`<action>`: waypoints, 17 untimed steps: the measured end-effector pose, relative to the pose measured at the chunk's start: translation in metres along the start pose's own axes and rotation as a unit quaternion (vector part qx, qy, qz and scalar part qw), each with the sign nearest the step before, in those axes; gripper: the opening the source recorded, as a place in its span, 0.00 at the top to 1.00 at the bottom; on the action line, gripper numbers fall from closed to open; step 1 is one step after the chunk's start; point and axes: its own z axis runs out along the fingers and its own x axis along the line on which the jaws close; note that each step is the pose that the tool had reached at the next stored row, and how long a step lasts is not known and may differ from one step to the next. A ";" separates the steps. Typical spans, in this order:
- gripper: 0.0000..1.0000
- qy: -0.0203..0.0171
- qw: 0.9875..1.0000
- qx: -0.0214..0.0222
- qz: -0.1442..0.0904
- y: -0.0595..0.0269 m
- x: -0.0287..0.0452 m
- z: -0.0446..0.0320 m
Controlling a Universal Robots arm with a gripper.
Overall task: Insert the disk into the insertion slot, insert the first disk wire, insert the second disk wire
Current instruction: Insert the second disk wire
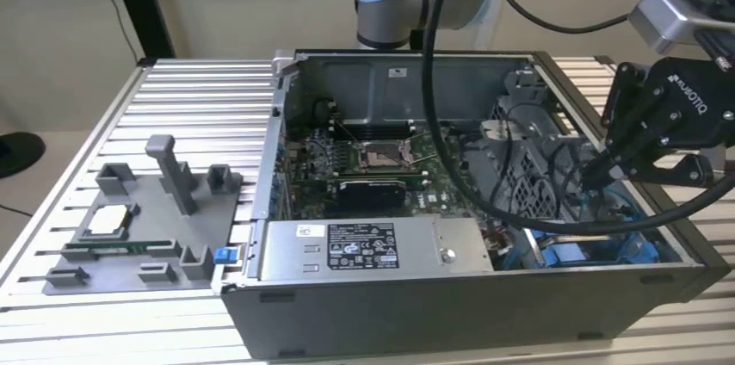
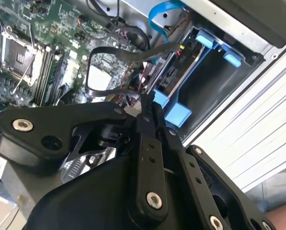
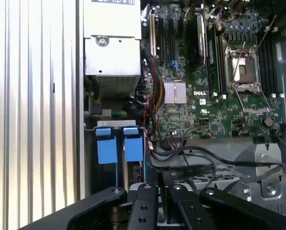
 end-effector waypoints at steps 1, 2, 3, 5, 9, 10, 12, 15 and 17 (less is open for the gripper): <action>1.00 0.001 1.000 0.000 0.000 0.0012 0.0003 0.0003; 1.00 0.002 1.000 0.000 -0.001 0.0019 0.0007 0.0005; 1.00 0.002 1.000 0.000 -0.001 0.0022 0.0010 0.0006; 1.00 0.004 1.000 0.000 -0.001 0.0024 0.0013 0.0010; 1.00 0.010 1.000 0.000 -0.002 0.0024 0.0017 0.0031; 1.00 0.012 1.000 0.000 -0.002 0.0023 0.0019 0.0039; 1.00 0.016 1.000 0.000 -0.002 0.0021 0.0020 0.0051; 1.00 0.017 1.000 0.000 -0.002 0.0021 0.0021 0.0052; 1.00 0.017 1.000 0.000 -0.002 0.0021 0.0021 0.0052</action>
